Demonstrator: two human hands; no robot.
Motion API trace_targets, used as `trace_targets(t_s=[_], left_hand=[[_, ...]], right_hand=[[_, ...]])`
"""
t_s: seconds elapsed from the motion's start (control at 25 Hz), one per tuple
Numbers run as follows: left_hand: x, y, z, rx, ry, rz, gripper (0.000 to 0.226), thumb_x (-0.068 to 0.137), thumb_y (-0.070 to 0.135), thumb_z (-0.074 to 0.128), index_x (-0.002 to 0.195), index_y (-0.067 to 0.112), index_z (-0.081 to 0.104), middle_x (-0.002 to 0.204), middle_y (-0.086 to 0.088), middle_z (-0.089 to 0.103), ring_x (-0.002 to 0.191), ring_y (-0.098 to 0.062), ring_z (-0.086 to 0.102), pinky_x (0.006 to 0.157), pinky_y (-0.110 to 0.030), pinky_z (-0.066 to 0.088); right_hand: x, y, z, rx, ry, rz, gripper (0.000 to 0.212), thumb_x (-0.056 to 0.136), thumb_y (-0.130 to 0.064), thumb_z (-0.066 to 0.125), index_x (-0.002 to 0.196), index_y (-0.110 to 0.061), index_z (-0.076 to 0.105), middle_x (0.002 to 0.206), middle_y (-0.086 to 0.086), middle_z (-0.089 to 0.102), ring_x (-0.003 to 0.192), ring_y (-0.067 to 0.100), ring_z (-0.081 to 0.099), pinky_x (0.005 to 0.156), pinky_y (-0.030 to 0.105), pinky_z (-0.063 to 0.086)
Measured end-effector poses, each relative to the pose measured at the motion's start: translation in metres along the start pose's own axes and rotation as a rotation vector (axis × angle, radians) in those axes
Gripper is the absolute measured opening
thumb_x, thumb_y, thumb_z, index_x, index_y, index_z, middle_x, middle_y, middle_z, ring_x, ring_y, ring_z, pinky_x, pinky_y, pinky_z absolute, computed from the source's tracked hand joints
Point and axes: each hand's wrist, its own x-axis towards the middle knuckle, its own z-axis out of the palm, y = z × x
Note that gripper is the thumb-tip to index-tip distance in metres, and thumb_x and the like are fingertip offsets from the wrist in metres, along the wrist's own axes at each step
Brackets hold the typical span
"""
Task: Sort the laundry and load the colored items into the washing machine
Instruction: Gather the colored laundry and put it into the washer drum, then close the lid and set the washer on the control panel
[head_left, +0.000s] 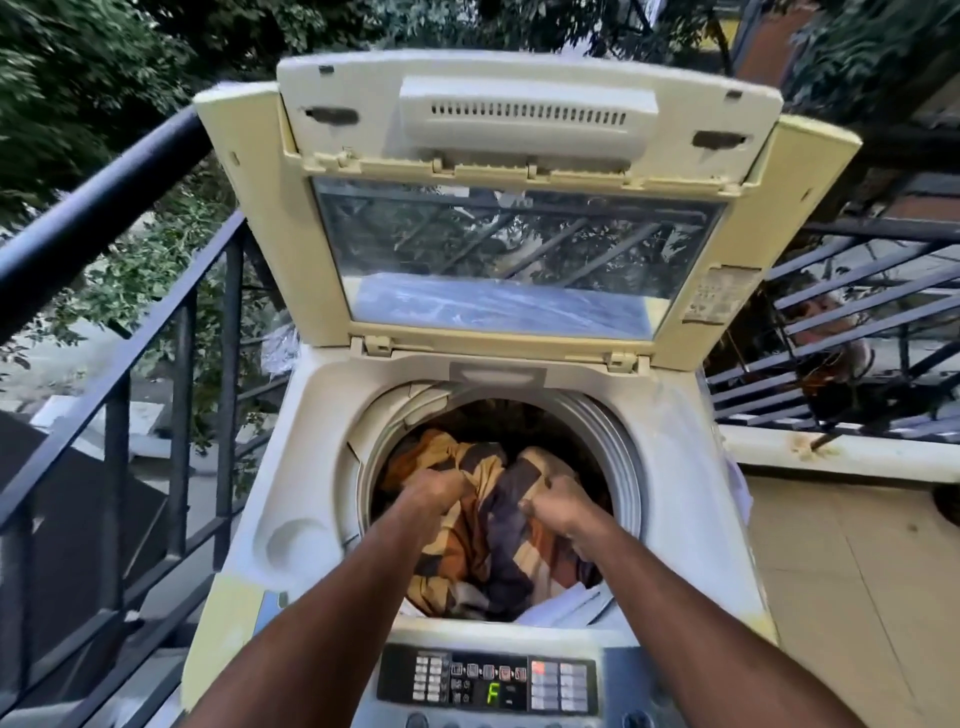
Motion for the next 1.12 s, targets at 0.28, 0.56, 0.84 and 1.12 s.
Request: trace_targets(t_s=[0.28, 0.56, 0.84, 1.12], left_hand=[[-0.026, 0.024, -0.004, 0.094, 0.024, 0.122, 0.019, 0.082, 0.021, 0.073, 0.094, 0.008, 0.068, 0.088, -0.01, 0.067, 0.077, -0.022, 0.064, 0.055, -0.027, 0.051], [-0.097, 0.104, -0.014, 0.106, 0.244, 0.894, 0.06, 0.084, 0.026, 0.073, 0.137, 0.022, 0.046, 0.133, -0.008, 0.054, 0.119, -0.026, 0.057, 0.102, -0.043, 0.05], [-0.181, 0.2, -0.038, 0.239, 0.884, 1.52, 0.081, 0.074, 0.038, 0.073, 0.145, 0.019, 0.04, 0.15, -0.012, 0.033, 0.137, -0.021, 0.033, 0.112, -0.036, 0.032], [-0.182, 0.273, -0.083, 0.798, 0.87, 1.444, 0.06, 0.095, 0.058, 0.042, 0.152, 0.04, 0.033, 0.17, -0.003, 0.006, 0.156, -0.029, 0.005, 0.125, -0.052, 0.01]], right_hand=[[-0.016, -0.014, -0.011, 0.234, 0.123, -0.046, 0.066, 0.089, -0.016, 0.07, 0.145, -0.002, 0.039, 0.126, 0.022, 0.064, 0.112, 0.037, 0.066, 0.083, 0.042, 0.055], [-0.072, -0.094, -0.053, -0.03, 0.862, -0.791, 0.066, 0.085, -0.014, 0.069, 0.146, -0.015, 0.043, 0.147, 0.007, 0.048, 0.137, 0.024, 0.045, 0.115, 0.039, 0.04], [-0.105, -0.183, -0.131, -0.365, 1.278, -0.944, 0.076, 0.089, -0.05, 0.058, 0.157, -0.025, 0.032, 0.169, 0.006, 0.02, 0.155, 0.03, 0.017, 0.12, 0.063, 0.018], [-0.093, -0.241, -0.187, -0.637, 1.092, -0.732, 0.066, 0.1, -0.067, 0.02, 0.159, -0.038, 0.023, 0.172, 0.003, 0.007, 0.157, 0.037, 0.007, 0.118, 0.074, 0.002]])
